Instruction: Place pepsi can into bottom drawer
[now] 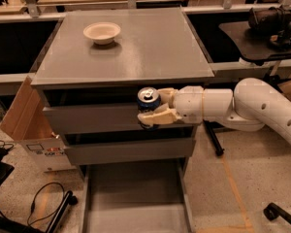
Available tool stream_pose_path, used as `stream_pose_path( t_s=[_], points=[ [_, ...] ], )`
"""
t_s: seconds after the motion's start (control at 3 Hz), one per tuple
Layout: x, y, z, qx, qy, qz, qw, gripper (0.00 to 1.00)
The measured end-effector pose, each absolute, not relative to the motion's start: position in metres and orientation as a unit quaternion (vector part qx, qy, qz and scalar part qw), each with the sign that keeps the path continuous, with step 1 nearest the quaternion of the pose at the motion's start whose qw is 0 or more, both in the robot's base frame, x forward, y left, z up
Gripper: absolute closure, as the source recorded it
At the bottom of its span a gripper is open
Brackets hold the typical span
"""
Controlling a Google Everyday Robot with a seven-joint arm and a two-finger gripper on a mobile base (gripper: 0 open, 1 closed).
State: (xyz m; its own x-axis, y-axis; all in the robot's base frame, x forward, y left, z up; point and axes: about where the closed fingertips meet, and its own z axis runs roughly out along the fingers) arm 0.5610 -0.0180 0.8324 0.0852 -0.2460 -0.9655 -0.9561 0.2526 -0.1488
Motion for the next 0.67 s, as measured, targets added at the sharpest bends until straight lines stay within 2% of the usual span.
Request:
stream_pose_path(
  t_s=[0.33,0.67],
  points=[
    [0.561,-0.018,0.832,-0.511,0.588,0.335,0.53,1.0],
    [0.555,-0.009,0.785,-0.496,0.594,0.351,0.527,1.0]
  ],
)
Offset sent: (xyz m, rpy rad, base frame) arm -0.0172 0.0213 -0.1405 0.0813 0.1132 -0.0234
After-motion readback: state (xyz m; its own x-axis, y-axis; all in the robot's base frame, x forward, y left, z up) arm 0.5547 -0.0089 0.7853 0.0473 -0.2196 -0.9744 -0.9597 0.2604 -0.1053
